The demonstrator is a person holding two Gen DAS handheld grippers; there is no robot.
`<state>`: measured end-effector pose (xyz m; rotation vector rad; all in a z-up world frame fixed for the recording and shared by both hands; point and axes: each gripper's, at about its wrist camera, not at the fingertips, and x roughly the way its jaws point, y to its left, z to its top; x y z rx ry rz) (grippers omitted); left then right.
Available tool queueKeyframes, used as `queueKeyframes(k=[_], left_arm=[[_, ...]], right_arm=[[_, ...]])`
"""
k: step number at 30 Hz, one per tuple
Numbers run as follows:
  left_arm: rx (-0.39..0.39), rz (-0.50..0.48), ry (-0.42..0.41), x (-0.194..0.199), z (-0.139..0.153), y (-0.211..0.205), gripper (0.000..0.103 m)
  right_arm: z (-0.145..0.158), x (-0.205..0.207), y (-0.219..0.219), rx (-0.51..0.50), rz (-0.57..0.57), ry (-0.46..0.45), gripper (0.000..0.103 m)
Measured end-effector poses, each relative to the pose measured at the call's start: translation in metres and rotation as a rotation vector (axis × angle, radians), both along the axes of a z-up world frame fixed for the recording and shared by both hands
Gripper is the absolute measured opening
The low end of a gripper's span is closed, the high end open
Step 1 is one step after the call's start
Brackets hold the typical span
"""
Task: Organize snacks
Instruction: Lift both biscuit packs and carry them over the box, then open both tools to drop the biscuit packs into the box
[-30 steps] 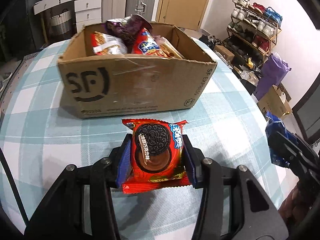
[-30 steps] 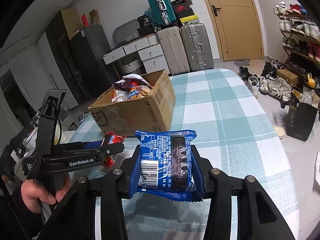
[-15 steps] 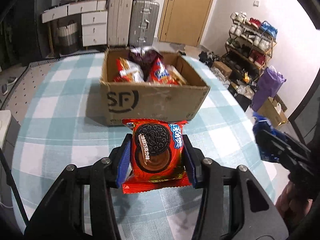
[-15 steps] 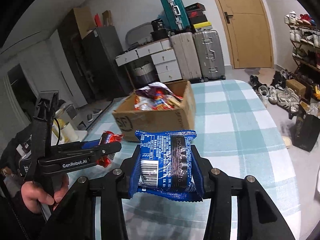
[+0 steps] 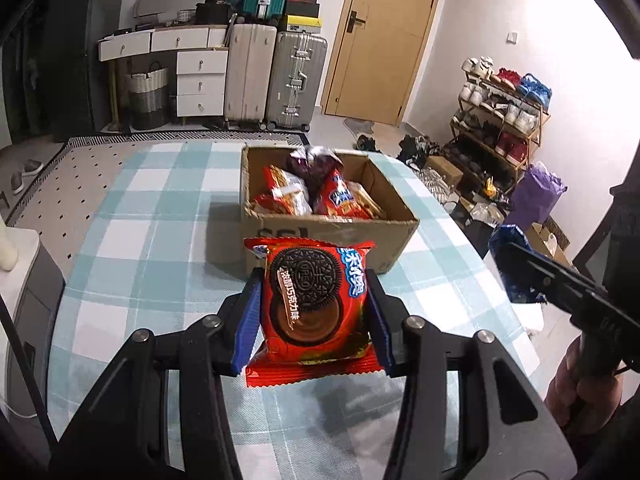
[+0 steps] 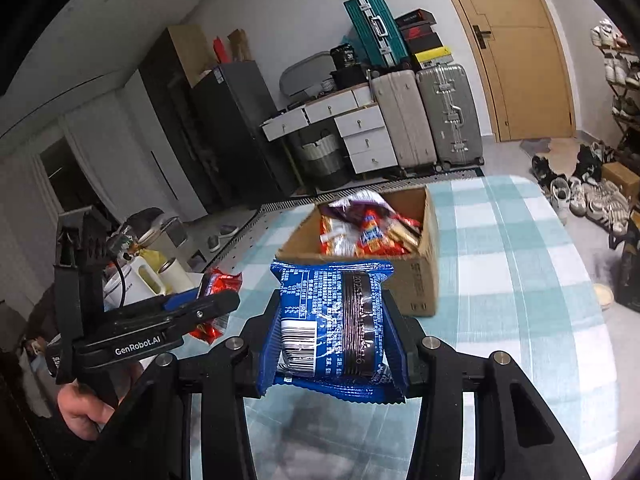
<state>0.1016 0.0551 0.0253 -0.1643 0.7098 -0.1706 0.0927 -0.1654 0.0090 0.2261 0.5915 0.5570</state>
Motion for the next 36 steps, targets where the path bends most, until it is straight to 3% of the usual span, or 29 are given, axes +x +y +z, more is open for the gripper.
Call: queueKeyframes(k=[13,21,29,36], left_arm=[[0.014,-0.043,-0.027,0.031,0.049,0.019,0.044],[-0.015,-0.089,0.071,0.099,0.042,0.020,0.044],[0.005,-0.101,0.081,0.149,0.046,0.018,0.044],[-0.006,-0.166,0.115,0.187,0.050,0.009,0.044]], right_arm=[[0.052,0.046,0.017,-0.031,0.051,-0.042,0.045],[0.074,0.087,0.027,-0.071,0.043,-0.050,0.045],[0.088,0.125,0.036,-0.161,0.004,-0.080,0.045],[0.082,0.163,0.042,-0.159,0.017,-0.057,0.045]])
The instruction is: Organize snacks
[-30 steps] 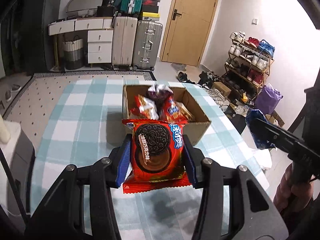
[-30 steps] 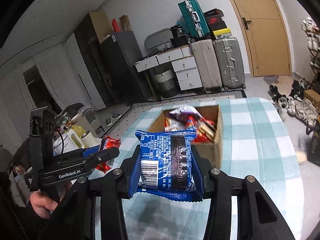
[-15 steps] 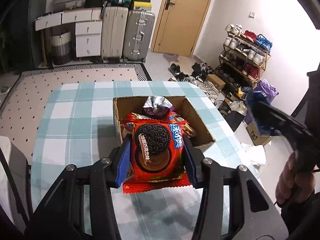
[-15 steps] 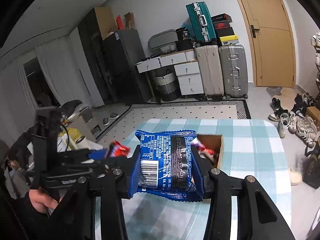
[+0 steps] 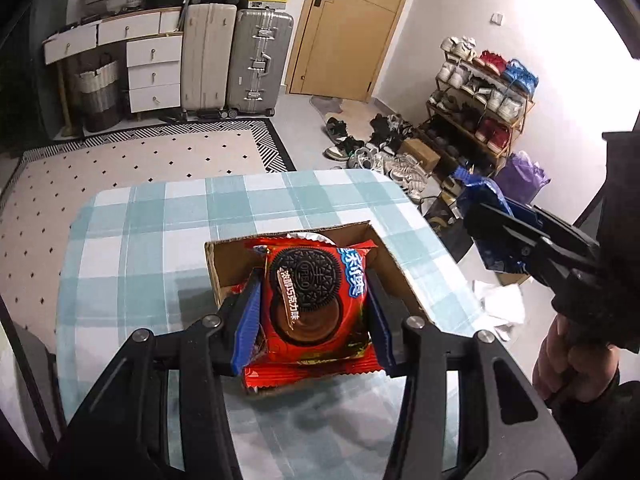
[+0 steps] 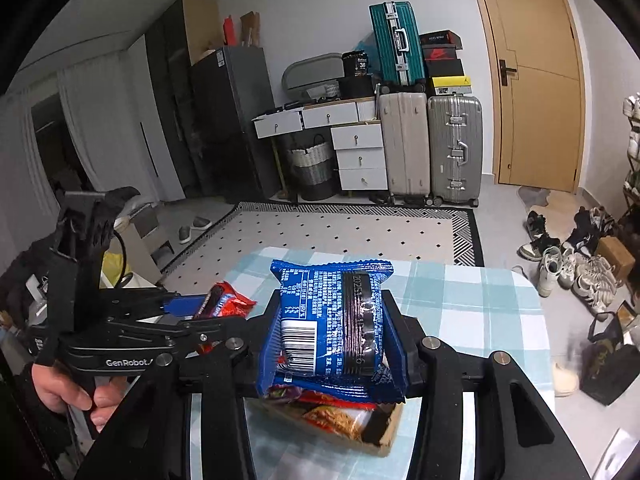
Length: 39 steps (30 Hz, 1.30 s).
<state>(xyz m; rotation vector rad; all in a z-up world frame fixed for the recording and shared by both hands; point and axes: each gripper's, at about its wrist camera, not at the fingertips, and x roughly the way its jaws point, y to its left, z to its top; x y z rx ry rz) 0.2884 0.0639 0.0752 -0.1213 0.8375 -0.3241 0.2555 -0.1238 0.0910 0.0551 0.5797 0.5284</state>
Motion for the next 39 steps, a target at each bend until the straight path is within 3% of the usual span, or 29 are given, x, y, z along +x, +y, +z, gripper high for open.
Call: queueKeyframes(k=[15,17,18,19,20,26,32,39], left_arm=[[-0.036,-0.023,0.086,0.050,-0.054,-0.006,0.045],[-0.024,-0.018,0.099,0.055,-0.058,-0.007,0.054],[-0.012,-0.013,0.103,0.057,-0.059,-0.008,0.066],[-0.009,-0.007,0.099,0.058,-0.060,-0.008,0.070],[-0.012,0.000,0.089,0.058,-0.059,-0.007,0.071],[-0.024,0.020,0.084,0.054,-0.057,0.000,0.072],[0.013,0.065,0.067,0.035,-0.049,0.001,0.075],[0.045,0.139,-0.038,-0.007,-0.026,0.006,0.080]], right_arm=[[-0.055,0.058,0.015,-0.017,0.016,0.096,0.046],[-0.060,0.062,0.015,-0.014,0.015,0.104,0.063],[-0.062,0.064,0.013,-0.009,0.006,0.099,0.069],[-0.063,0.064,0.010,-0.001,-0.005,0.094,0.078],[-0.063,0.064,0.007,0.012,-0.013,0.088,0.079],[-0.056,0.057,-0.006,0.042,-0.007,0.077,0.079],[-0.046,0.039,-0.011,0.039,-0.012,0.052,0.079],[-0.029,0.003,-0.020,0.055,-0.031,0.000,0.084]])
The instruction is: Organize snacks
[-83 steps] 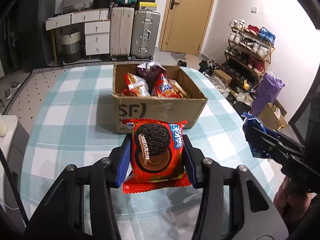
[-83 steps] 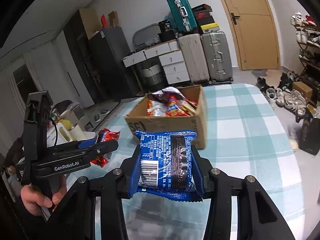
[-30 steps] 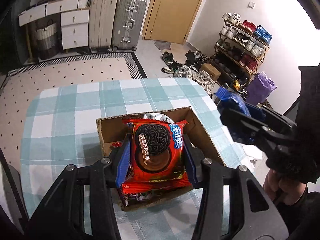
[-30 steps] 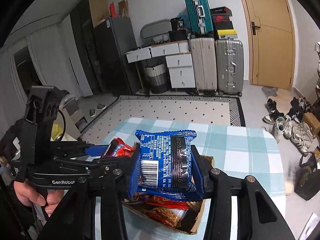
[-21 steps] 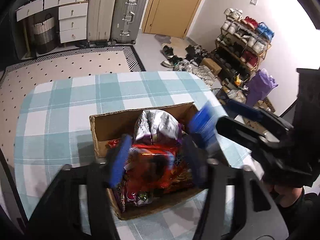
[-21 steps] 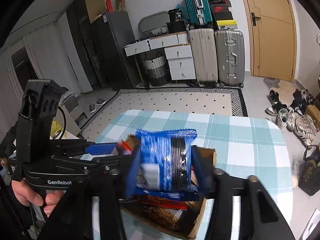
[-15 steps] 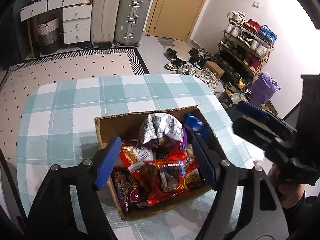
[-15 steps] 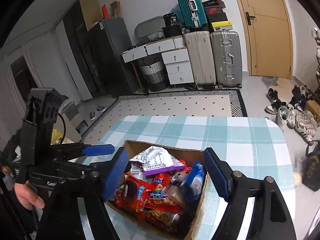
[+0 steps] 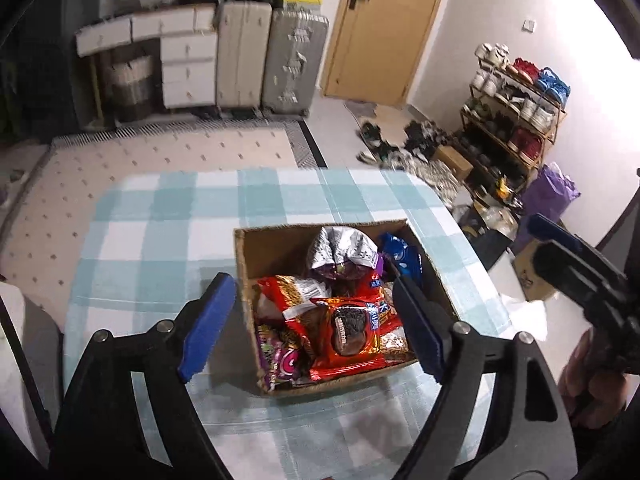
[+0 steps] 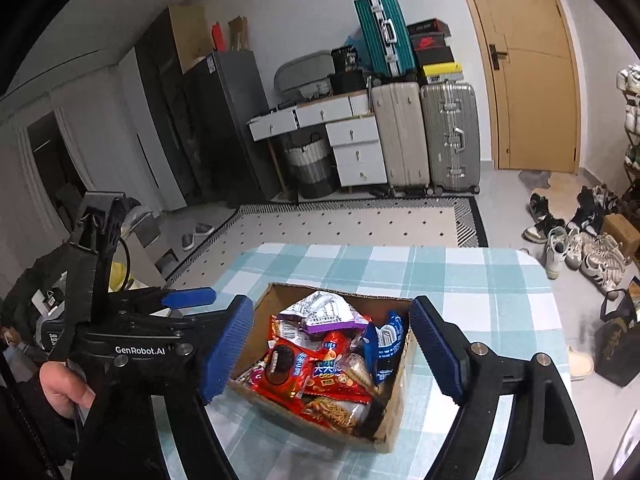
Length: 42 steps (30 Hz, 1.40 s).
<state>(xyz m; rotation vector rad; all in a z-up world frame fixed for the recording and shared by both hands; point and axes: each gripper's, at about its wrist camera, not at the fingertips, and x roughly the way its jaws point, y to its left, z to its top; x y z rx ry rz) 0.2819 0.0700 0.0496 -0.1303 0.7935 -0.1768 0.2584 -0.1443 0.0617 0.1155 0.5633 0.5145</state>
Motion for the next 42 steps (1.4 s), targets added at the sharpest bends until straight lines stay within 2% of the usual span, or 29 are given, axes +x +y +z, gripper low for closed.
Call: queueKeyframes(k=[4,10,13,14,15,18,23,30,33,37,39,42], left_arm=[[0.033,0.012,-0.084,-0.031,0.017,-0.003,0.084],[0.043,0.103,-0.174,-0.077,0.030,0.009,0.088],[0.041,0.142,-0.216,-0.099,0.034,0.016,0.093],[0.033,0.151,-0.228,-0.107,0.035,0.019,0.095],[0.026,0.158,-0.240,-0.114,0.037,0.021,0.103],[0.026,0.182,-0.270,-0.136,0.040,0.029,0.103],[0.056,0.185,-0.297,-0.169,0.039,0.032,0.103],[0.056,0.203,-0.302,-0.195,0.017,0.032,0.103],[0.059,0.227,-0.347,-0.206,0.004,0.031,0.103],[0.114,0.246,-0.436,-0.219,-0.010,0.022,0.103],[0.143,0.250,-0.452,-0.216,-0.015,0.018,0.103],[0.164,0.258,-0.453,-0.216,-0.028,0.015,0.103]], right_arm=[[0.009,-0.029,-0.010,0.024,-0.025,-0.059,0.086],[0.011,-0.072,-0.024,0.059,-0.068,-0.100,0.090],[0.011,-0.102,-0.026,0.014,-0.117,-0.185,0.090],[0.011,-0.111,-0.026,0.002,-0.135,-0.216,0.093],[0.011,-0.124,-0.026,-0.005,-0.151,-0.255,0.095],[0.011,-0.151,-0.023,-0.025,-0.176,-0.345,0.096],[0.007,-0.182,-0.026,-0.038,-0.211,-0.414,0.097],[-0.008,-0.208,-0.033,-0.040,-0.249,-0.468,0.097],[-0.018,-0.211,-0.038,-0.022,-0.255,-0.481,0.097],[-0.035,-0.218,-0.040,-0.006,-0.266,-0.509,0.098],[-0.043,-0.221,-0.040,-0.015,-0.276,-0.524,0.101],[-0.054,-0.216,-0.040,-0.018,-0.270,-0.489,0.101]])
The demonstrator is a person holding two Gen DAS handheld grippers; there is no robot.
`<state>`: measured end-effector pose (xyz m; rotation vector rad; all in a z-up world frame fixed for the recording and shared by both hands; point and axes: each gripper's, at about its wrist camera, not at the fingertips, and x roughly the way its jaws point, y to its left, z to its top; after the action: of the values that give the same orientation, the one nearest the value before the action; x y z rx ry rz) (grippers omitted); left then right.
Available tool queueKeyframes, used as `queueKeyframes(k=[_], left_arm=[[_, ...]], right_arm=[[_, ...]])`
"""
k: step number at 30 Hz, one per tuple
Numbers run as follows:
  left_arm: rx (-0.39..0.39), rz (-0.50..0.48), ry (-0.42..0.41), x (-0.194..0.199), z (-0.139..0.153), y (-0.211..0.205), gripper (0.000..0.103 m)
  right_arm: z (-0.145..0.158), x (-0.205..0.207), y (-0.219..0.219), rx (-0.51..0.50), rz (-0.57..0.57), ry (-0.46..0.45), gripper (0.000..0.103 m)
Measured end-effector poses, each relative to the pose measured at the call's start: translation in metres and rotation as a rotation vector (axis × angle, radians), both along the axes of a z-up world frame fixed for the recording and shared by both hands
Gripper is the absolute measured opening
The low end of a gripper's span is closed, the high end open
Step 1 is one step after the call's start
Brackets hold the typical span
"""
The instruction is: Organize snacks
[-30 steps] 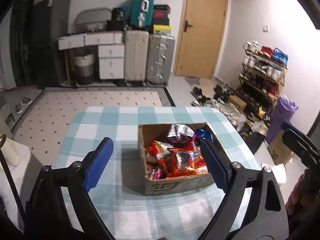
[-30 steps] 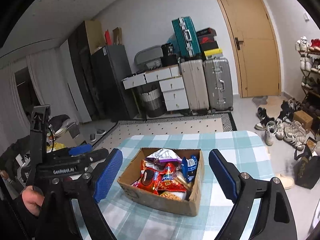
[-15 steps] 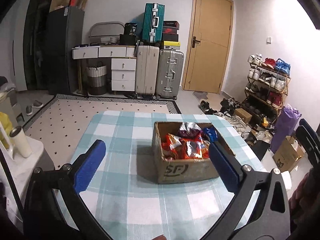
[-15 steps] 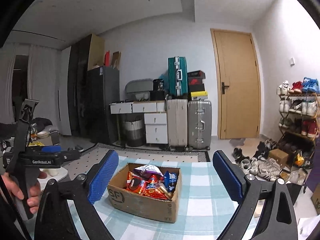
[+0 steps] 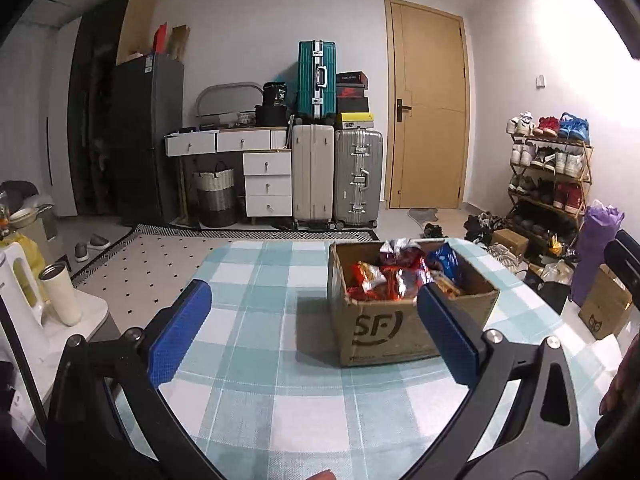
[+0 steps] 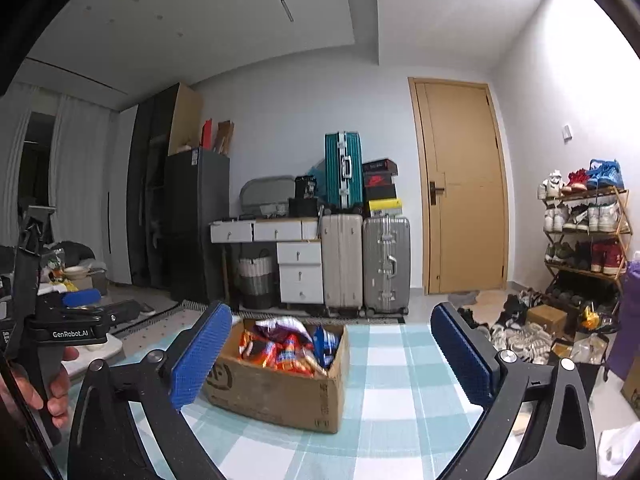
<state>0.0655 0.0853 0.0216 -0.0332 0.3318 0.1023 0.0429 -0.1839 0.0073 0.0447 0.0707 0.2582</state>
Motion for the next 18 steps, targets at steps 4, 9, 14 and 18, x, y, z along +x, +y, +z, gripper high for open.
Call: queueKeyframes(k=[4,9,14,18], left_arm=[[0.000,-0.015,0.013,0.004,-0.021,-0.001,0.103],[0.010,-0.001,-0.004,0.013,-0.046,-0.001,0.103],[0.012,-0.011,0.040,0.029,-0.076,0.001,0.103],[0.009,-0.020,0.041,0.034,-0.091,0.003,0.103]], right_arm=[[-0.015,0.008,-0.003,0.005,-0.006,0.026,0.101],[-0.035,0.019,-0.004,-0.004,-0.011,0.054,0.101],[-0.054,0.029,0.000,-0.029,-0.015,0.071,0.101],[-0.071,0.037,0.000,-0.027,-0.014,0.093,0.101]])
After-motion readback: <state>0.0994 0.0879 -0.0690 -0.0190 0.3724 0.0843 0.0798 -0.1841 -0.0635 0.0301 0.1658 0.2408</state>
